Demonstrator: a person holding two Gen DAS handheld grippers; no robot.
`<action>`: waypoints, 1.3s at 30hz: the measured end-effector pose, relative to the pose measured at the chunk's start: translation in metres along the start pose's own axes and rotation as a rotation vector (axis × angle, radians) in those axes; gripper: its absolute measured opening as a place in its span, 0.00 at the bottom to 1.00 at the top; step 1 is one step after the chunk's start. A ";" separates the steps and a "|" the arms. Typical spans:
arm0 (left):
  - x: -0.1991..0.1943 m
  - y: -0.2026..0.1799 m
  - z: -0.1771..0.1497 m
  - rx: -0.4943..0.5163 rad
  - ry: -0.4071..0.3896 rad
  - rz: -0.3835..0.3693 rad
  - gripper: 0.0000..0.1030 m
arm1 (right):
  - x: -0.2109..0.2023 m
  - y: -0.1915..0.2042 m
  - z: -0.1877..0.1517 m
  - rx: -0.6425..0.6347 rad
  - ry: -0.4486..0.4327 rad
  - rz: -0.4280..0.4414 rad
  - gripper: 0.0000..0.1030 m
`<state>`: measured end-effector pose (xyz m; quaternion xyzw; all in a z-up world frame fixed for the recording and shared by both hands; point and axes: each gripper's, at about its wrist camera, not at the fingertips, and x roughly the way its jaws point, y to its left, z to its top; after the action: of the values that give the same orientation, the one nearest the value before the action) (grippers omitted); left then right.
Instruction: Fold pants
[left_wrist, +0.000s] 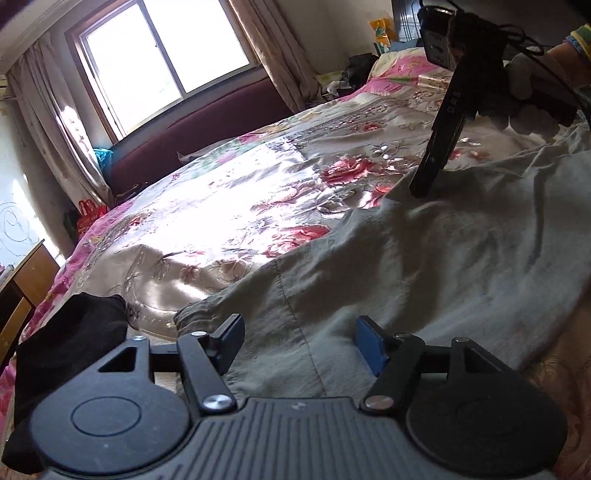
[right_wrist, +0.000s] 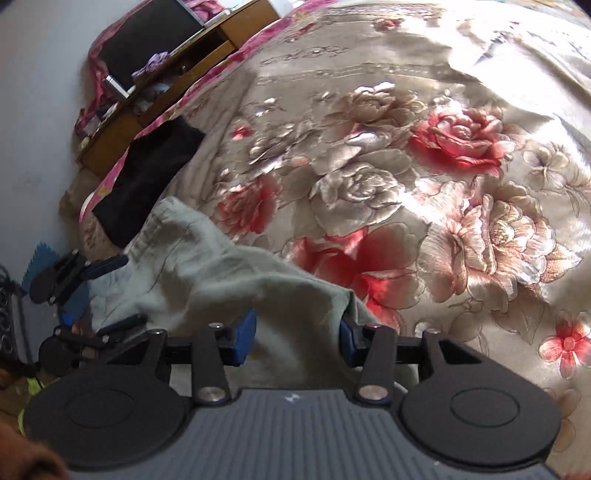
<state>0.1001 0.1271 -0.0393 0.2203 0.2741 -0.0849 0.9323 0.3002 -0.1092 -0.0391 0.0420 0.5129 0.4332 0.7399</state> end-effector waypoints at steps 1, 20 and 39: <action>0.003 0.003 -0.002 -0.003 0.014 0.024 0.79 | 0.002 -0.006 0.002 0.033 -0.033 0.006 0.39; -0.032 0.001 -0.037 0.060 0.137 0.206 0.81 | -0.056 0.042 -0.130 0.114 -0.165 -0.504 0.27; -0.025 -0.206 0.102 0.295 -0.126 -0.245 0.81 | -0.271 -0.052 -0.381 0.990 -0.933 -0.677 0.34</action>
<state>0.0703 -0.1013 -0.0244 0.3139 0.2247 -0.2507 0.8878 0.0012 -0.4727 -0.0485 0.3884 0.2660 -0.1612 0.8674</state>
